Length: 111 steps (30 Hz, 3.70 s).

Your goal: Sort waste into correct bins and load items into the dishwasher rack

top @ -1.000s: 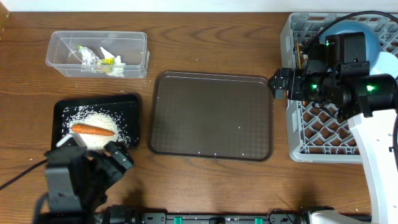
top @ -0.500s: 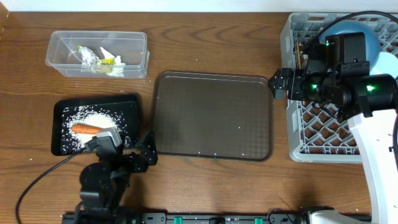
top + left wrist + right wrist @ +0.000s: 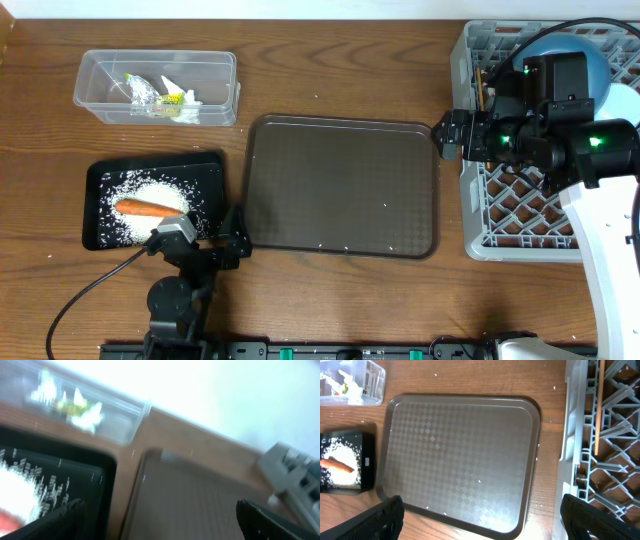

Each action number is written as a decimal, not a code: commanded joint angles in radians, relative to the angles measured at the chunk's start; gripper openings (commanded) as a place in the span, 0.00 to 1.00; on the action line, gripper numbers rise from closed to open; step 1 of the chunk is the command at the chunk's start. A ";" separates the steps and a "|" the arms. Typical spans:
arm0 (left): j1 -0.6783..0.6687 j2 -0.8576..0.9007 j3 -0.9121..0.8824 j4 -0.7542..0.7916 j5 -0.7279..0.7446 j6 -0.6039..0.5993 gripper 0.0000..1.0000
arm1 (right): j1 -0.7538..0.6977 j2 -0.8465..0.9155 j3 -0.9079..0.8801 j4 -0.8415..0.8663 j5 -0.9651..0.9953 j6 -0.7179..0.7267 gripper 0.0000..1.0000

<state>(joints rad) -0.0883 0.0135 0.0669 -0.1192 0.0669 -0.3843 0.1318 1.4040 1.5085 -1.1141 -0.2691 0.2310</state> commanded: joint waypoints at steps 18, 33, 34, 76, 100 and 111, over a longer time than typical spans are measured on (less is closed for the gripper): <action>0.074 -0.012 -0.063 0.053 -0.012 0.148 0.98 | 0.006 -0.016 0.004 -0.001 0.003 0.000 0.99; 0.074 -0.010 -0.063 0.053 -0.012 0.148 0.98 | 0.006 -0.016 0.004 -0.001 0.003 0.000 0.99; 0.074 -0.010 -0.063 0.053 -0.012 0.148 0.98 | 0.006 -0.016 0.004 -0.001 0.003 0.000 0.99; 0.074 -0.010 -0.063 0.053 -0.012 0.148 0.98 | 0.000 -0.453 -0.014 -0.001 0.003 0.000 0.99; 0.074 -0.010 -0.063 0.053 -0.012 0.148 0.98 | -0.134 -1.174 -0.854 0.547 0.099 -0.027 0.99; 0.074 -0.010 -0.063 0.053 -0.012 0.148 0.98 | -0.130 -1.357 -1.278 0.943 0.032 -0.026 0.99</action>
<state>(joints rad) -0.0196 0.0101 0.0181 -0.0273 0.0528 -0.2535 0.0051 0.0895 0.2939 -0.2077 -0.2310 0.2157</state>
